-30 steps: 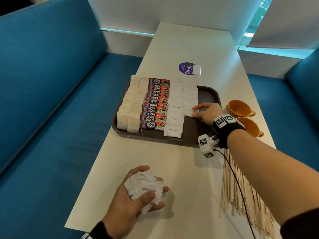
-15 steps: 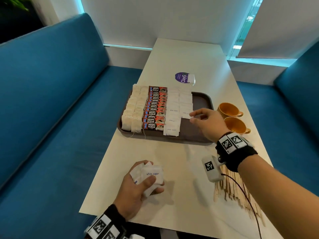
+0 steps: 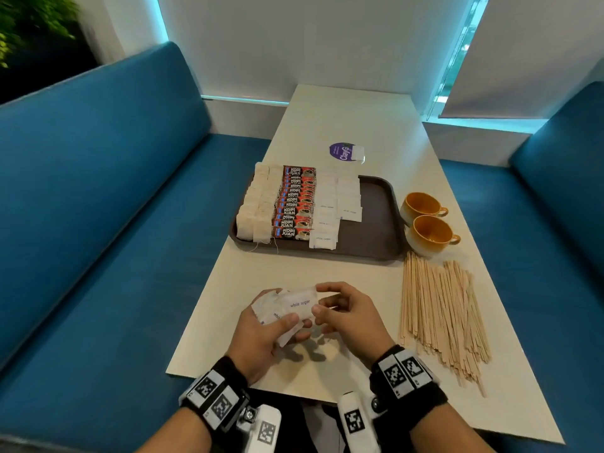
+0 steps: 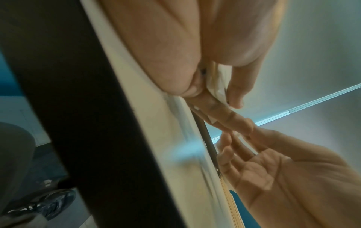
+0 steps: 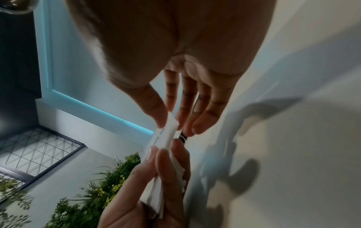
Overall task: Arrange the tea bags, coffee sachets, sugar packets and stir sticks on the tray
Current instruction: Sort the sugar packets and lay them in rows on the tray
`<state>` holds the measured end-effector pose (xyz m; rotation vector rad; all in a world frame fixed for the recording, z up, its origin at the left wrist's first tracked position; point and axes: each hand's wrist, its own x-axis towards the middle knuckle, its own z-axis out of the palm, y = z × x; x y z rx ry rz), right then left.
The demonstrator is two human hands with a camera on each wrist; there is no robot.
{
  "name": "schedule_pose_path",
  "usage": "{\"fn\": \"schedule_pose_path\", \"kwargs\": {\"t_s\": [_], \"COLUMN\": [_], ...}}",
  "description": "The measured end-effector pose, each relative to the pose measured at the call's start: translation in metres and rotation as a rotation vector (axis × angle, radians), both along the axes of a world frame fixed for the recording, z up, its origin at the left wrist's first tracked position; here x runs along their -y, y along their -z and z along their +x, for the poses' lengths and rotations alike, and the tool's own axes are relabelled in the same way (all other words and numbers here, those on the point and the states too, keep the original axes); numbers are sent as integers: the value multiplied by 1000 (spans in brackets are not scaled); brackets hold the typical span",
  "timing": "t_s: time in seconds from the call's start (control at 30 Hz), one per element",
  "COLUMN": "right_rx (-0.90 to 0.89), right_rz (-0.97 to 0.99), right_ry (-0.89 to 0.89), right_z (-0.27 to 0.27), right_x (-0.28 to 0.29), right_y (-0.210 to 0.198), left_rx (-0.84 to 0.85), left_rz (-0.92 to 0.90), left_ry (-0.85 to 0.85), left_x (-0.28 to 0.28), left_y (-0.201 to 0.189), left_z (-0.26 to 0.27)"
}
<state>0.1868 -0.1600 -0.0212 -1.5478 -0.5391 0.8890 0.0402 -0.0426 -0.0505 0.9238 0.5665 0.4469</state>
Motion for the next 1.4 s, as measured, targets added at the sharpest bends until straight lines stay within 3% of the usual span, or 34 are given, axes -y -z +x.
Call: {"fn": "schedule_pose_path", "kwargs": {"t_s": [0.17, 0.63, 0.87, 1.07, 1.23, 1.4], "right_rx": [123, -34, 17, 122, 105, 37], "right_rz": [91, 38, 13, -15, -34, -20], "right_ry": [12, -9, -64, -176, -169, -108], "right_z": [-4, -4, -1, 0, -2, 2], "right_x": [5, 13, 13, 15, 17, 12], "right_y": [2, 5, 1, -4, -3, 5], "left_rx": [-24, -9, 63, -80, -64, -5], "left_rz": [32, 79, -46, 25, 30, -76], "left_ry": [-47, -7, -33, -19, -21, -56], "left_x": [3, 5, 2, 2, 1, 1], "left_y": [-1, -6, -6, -6, -5, -8], "left_z": [1, -1, 1, 5, 3, 6]}}
